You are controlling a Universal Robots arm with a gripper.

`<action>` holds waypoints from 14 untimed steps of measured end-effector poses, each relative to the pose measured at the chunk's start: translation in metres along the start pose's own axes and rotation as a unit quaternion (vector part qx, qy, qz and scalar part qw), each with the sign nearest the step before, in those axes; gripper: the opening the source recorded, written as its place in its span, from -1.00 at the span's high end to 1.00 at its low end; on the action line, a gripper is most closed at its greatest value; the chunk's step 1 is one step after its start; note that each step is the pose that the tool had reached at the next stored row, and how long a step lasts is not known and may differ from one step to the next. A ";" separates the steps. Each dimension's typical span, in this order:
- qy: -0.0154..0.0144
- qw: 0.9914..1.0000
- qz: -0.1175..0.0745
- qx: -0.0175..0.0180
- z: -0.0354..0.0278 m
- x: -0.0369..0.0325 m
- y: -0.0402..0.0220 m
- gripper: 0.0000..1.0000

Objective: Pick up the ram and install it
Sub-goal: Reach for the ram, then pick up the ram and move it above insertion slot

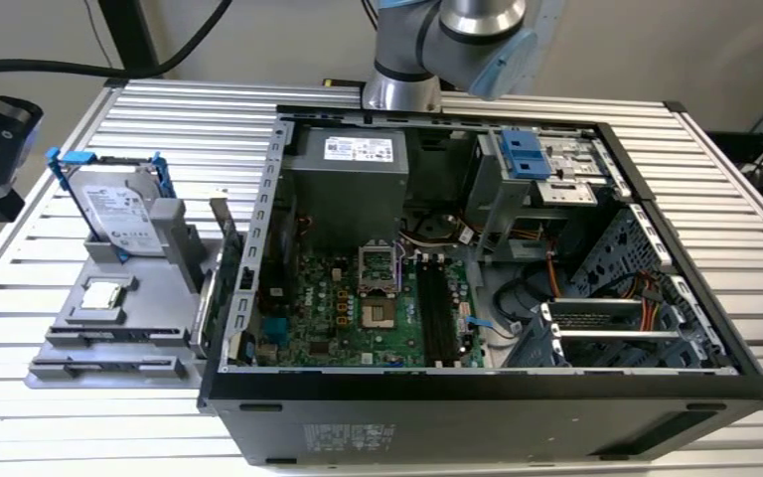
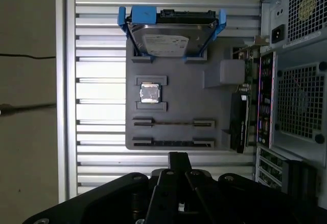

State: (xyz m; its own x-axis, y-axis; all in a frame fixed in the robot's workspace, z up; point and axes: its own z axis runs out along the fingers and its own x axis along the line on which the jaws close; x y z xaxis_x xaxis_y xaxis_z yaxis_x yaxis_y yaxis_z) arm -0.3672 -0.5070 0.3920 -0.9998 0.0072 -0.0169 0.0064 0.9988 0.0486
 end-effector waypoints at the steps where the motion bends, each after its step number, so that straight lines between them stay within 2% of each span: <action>1: 0.000 1.000 0.000 0.000 0.0000 0.0000 0.0000 1.00; 9: 0.000 1.000 0.000 0.000 0.0000 0.0000 -0.0004 1.00; 14: 0.001 1.000 -0.020 0.000 0.0000 0.0000 -0.0004 1.00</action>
State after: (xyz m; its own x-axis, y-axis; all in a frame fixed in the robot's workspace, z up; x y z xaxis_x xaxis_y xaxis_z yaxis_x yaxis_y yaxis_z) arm -0.3672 -0.5074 0.3920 -0.9993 -0.0325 -0.0169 -0.0333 0.9983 0.0486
